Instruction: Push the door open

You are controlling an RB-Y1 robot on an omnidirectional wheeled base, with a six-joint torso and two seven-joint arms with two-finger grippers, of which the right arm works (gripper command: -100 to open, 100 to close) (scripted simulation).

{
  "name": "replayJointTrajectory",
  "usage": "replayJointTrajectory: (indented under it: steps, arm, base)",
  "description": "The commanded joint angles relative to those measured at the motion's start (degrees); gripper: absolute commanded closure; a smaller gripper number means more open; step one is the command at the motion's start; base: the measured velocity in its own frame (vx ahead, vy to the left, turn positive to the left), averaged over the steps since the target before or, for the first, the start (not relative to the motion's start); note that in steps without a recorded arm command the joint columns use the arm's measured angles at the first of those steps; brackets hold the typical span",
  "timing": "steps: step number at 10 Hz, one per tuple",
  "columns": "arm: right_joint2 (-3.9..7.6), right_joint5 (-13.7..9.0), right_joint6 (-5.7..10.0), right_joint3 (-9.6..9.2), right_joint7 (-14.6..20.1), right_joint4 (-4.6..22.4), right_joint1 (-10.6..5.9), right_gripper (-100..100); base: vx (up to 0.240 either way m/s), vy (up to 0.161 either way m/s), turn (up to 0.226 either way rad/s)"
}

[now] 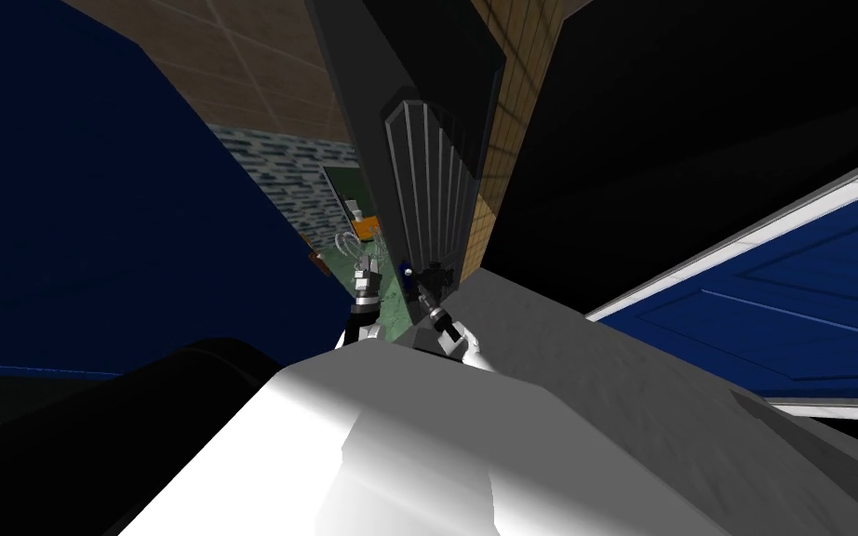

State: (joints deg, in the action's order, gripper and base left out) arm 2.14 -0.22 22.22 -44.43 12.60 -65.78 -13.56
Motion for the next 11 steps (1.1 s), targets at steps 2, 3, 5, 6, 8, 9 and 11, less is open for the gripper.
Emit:
replayJointTrajectory:
  steps: [2,3,5,6,8,9,11]
  arm:
    - [-0.45,-0.1,-0.6,-3.01,0.6,2.9,-2.07,-100]
    - [-0.7,-0.1,-0.68,-3.88,0.8,4.1,-2.86,-100]
    - [-1.07,-0.2,-0.79,-4.99,1.1,5.5,-3.87,-100]
    - [-1.32,-0.2,-0.86,-5.7,1.3,6.5,-4.52,-100]
    - [-0.3,-0.2,-0.47,-4.95,1.1,7.2,-4.6,-100]
    - [-0.11,-0.2,-0.46,-4.85,1.0,7.3,-4.61,-100]
    - [0.03,-0.2,-0.41,-4.38,0.8,7.9,-4.61,-100]
  base:
    - [0.198,-0.011,-0.021]
    - [0.194,0.008,-0.021]
    - [0.168,-0.008,-0.014]
    - [0.124,-0.007,-0.009]
    - [0.07,0.064,0.028]
    - [0.118,0.159,0.018]
    - [0.131,0.153,0.035]
